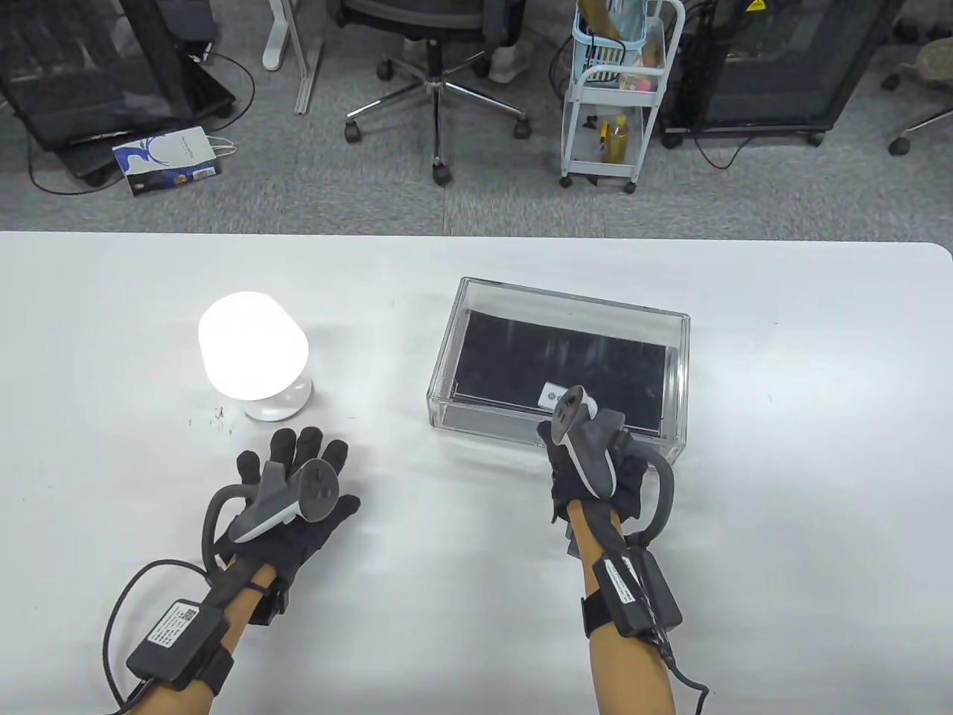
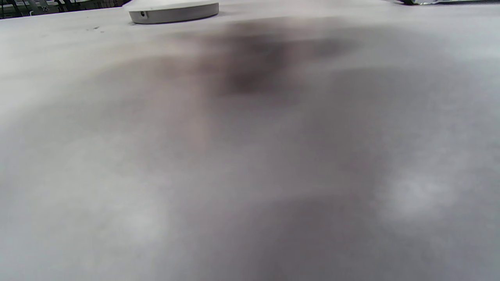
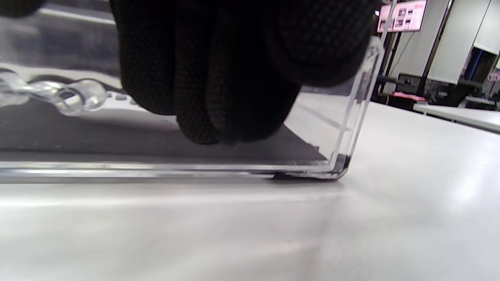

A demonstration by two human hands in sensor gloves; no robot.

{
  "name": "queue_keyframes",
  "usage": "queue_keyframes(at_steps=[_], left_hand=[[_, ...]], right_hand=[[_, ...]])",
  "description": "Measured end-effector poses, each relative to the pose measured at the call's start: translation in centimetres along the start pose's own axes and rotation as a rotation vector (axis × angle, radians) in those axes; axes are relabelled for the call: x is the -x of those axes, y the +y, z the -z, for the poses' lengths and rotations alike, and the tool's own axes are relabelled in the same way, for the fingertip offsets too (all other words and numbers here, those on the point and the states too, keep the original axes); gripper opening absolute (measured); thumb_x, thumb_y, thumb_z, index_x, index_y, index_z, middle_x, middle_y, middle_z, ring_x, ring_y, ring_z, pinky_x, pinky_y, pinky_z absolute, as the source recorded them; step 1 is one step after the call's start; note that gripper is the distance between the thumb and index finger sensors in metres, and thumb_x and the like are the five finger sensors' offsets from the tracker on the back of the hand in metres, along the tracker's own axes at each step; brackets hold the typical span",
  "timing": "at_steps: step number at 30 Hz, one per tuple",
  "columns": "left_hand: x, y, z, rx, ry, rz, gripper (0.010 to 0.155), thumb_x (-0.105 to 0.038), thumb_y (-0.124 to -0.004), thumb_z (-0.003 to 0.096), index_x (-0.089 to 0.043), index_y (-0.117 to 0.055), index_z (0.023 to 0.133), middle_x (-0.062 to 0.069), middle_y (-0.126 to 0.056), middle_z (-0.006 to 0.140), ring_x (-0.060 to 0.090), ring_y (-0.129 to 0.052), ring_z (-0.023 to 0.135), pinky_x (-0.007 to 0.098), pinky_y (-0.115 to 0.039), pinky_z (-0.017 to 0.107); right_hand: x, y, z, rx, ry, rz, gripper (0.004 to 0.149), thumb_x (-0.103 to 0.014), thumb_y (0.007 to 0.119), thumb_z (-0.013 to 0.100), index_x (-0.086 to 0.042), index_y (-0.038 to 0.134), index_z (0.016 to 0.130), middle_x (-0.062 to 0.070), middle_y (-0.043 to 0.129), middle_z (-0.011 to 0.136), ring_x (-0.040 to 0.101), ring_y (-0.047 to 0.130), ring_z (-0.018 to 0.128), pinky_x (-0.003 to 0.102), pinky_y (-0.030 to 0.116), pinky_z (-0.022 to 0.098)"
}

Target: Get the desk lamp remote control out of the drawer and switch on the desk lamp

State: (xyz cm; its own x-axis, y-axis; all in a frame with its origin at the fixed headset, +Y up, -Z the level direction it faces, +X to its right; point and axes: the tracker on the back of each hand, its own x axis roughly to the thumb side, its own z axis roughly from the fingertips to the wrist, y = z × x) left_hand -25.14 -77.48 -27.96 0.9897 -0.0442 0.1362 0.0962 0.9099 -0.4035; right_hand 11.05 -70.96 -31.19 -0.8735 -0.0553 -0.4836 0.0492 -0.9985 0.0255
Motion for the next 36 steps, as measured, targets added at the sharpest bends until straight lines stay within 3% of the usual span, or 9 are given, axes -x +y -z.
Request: queue_keyframes(at_steps=[4,9,13,15,17,23,36], left_hand=[[-0.1,0.1,-0.1,-0.01,0.0,0.006,0.075,-0.075,-0.032,0.0395,-0.05,0.0,0.102,-0.008,0.01,0.116,0.029,0.009,0.111,0.069,-0.006,0.069],[-0.2,0.2,-0.2,-0.024,-0.003,0.015,0.075,-0.075,-0.033,0.0395,-0.049,0.0,0.102,-0.008,0.01,0.115,0.029,0.009,0.111,0.069,-0.006,0.069],[-0.2,0.1,-0.3,-0.037,-0.003,0.022,0.075,-0.074,-0.033,0.0395,-0.05,0.0,0.102,-0.008,0.011,0.115,0.029,0.01,0.111,0.069,-0.006,0.069],[-0.2,0.0,-0.3,-0.045,-0.002,0.027,0.075,-0.075,-0.033,0.0395,-0.049,0.0,0.102,-0.008,0.011,0.115,0.029,0.01,0.111,0.069,-0.006,0.069],[-0.3,0.0,-0.4,-0.046,-0.002,0.028,0.075,-0.075,-0.033,0.0395,-0.049,0.0,0.102,-0.008,0.011,0.115,0.029,0.011,0.11,0.069,-0.006,0.069],[-0.3,-0.3,-0.1,-0.044,0.001,0.036,0.075,-0.074,-0.033,0.0394,-0.05,0.001,0.101,-0.008,0.012,0.114,0.029,0.011,0.11,0.069,-0.005,0.069],[-0.5,-0.7,-0.1,-0.028,-0.004,0.057,0.075,-0.075,-0.033,0.0394,-0.05,0.001,0.101,-0.008,0.011,0.115,0.028,0.011,0.11,0.069,-0.005,0.069]], right_hand=[[0.8,-1.2,-2.1,0.02,-0.08,0.087,0.065,-0.078,0.069,0.035,-0.029,0.093,0.071,0.002,0.106,0.069,0.022,0.108,0.05,0.032,0.091,0.037],[0.6,-2.0,-5.9,0.071,-0.286,0.132,0.069,-0.076,0.067,0.037,-0.036,0.078,0.092,0.005,0.087,0.099,0.033,0.088,0.09,0.052,0.076,0.064],[0.3,-0.7,-7.6,0.102,-0.356,0.164,0.077,-0.081,0.062,0.036,-0.044,0.057,0.103,0.005,0.062,0.116,0.04,0.066,0.105,0.06,0.065,0.07],[-0.4,0.7,-7.9,0.017,-0.438,0.109,0.08,-0.083,0.058,0.034,-0.048,0.047,0.105,0.003,0.047,0.12,0.042,0.051,0.11,0.065,0.055,0.073],[-0.7,1.6,-8.1,-0.028,-0.49,0.031,0.082,-0.085,0.052,0.034,-0.05,0.032,0.106,0.002,0.029,0.121,0.042,0.033,0.112,0.068,0.044,0.075],[-1.7,3.0,-8.5,-0.102,-0.538,-0.078,0.084,-0.087,0.047,0.031,-0.052,0.019,0.103,-0.001,0.014,0.118,0.038,0.018,0.111,0.069,0.036,0.075],[-1.7,3.3,-8.4,-0.129,-0.52,-0.078,0.084,-0.086,0.049,0.032,-0.051,0.02,0.102,0.001,0.014,0.118,0.038,0.018,0.11,0.069,0.035,0.075]])
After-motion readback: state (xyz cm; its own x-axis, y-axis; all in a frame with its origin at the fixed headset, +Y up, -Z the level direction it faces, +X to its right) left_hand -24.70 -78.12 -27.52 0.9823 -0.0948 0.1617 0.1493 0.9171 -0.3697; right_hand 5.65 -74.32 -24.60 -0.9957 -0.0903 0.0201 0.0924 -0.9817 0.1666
